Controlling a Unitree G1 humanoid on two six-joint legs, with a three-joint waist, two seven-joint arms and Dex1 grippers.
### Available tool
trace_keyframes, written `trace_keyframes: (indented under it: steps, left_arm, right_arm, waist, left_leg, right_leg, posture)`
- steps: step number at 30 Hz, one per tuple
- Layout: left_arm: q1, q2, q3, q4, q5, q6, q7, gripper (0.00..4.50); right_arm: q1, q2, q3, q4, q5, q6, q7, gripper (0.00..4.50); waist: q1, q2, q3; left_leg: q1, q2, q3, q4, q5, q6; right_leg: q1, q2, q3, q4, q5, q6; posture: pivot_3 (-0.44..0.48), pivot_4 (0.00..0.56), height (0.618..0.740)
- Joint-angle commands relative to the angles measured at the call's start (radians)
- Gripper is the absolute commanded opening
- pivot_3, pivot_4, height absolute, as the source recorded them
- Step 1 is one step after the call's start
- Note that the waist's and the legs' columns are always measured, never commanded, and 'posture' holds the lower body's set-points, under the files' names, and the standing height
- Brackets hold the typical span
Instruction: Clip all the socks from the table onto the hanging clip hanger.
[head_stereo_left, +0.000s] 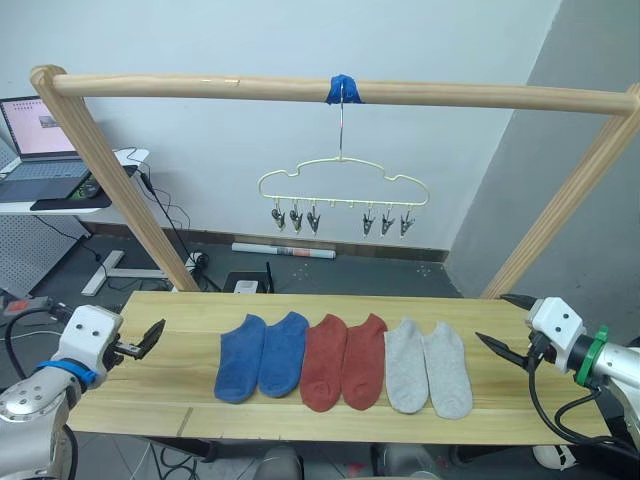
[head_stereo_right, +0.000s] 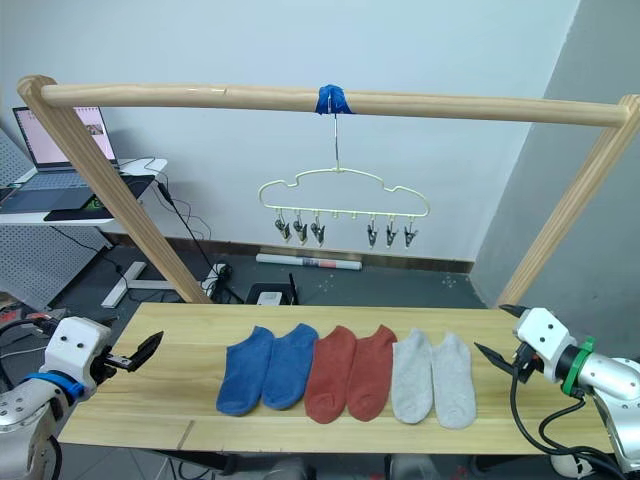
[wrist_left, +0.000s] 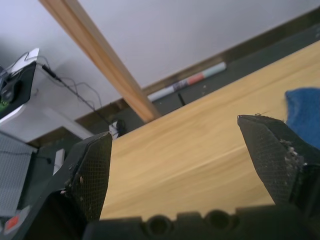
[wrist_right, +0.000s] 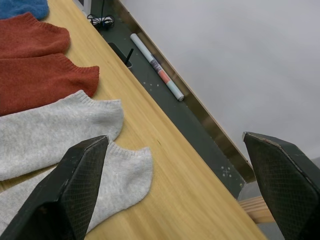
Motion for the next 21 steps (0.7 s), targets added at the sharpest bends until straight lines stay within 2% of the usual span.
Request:
trace_keyframes:
  steps: [1,6,11,16,21]
  left_arm:
    - [-0.019,-0.005,0.046,-0.025,-0.004,-0.040,0.051,4.45]
    - [-0.015,-0.040,0.035,-0.140,-0.082,0.045,0.038,4.45]
    - [-0.030,-0.062,0.005,-0.259,-0.106,0.116,0.046,4.45]
    - [-0.094,-0.089,-0.073,-0.377,-0.104,0.197,0.068,4.45]
    - [-0.200,-0.142,-0.113,-0.423,-0.131,0.255,0.118,4.45]
  right_arm:
    - [0.004,0.003,-0.030,-0.036,0.005,-0.023,-0.013,4.50]
    - [0.014,0.011,-0.036,-0.067,0.017,-0.016,-0.026,4.50]
    - [0.026,0.012,-0.042,-0.121,0.044,0.019,-0.021,4.50]
    - [0.009,0.014,-0.034,-0.260,0.120,0.153,-0.029,4.50]
    - [-0.060,0.033,0.009,-0.413,0.184,0.286,-0.053,4.50]
  waist:
    - [0.000,0.000,0.001]
    - [0.000,-0.001,0.007]
    - [-0.001,-0.002,0.027]
    - [-0.002,-0.001,0.052]
    - [-0.007,-0.002,0.075]
  left_leg:
    - [0.000,0.000,0.000,0.000,0.000,0.000]
    - [0.000,0.000,0.000,0.000,0.000,0.000]
    - [0.000,0.000,0.000,0.000,0.000,0.000]
    - [-0.001,0.000,-0.001,0.001,0.000,0.000]
    - [-0.002,0.000,-0.001,0.002,0.000,0.000]
  right_leg:
    - [0.000,0.000,0.000,0.000,0.000,0.000]
    - [0.000,0.000,0.000,0.000,0.000,0.000]
    - [0.000,0.000,0.000,0.001,0.000,0.000]
    - [0.000,0.000,0.001,0.001,0.000,0.000]
    - [-0.001,0.001,0.001,0.001,0.000,0.001]
  posture:
    - [-0.090,0.063,0.730]
    - [-0.102,0.089,0.730]
    - [-0.126,0.116,0.730]
    - [-0.154,0.150,0.730]
    - [-0.172,0.169,0.730]
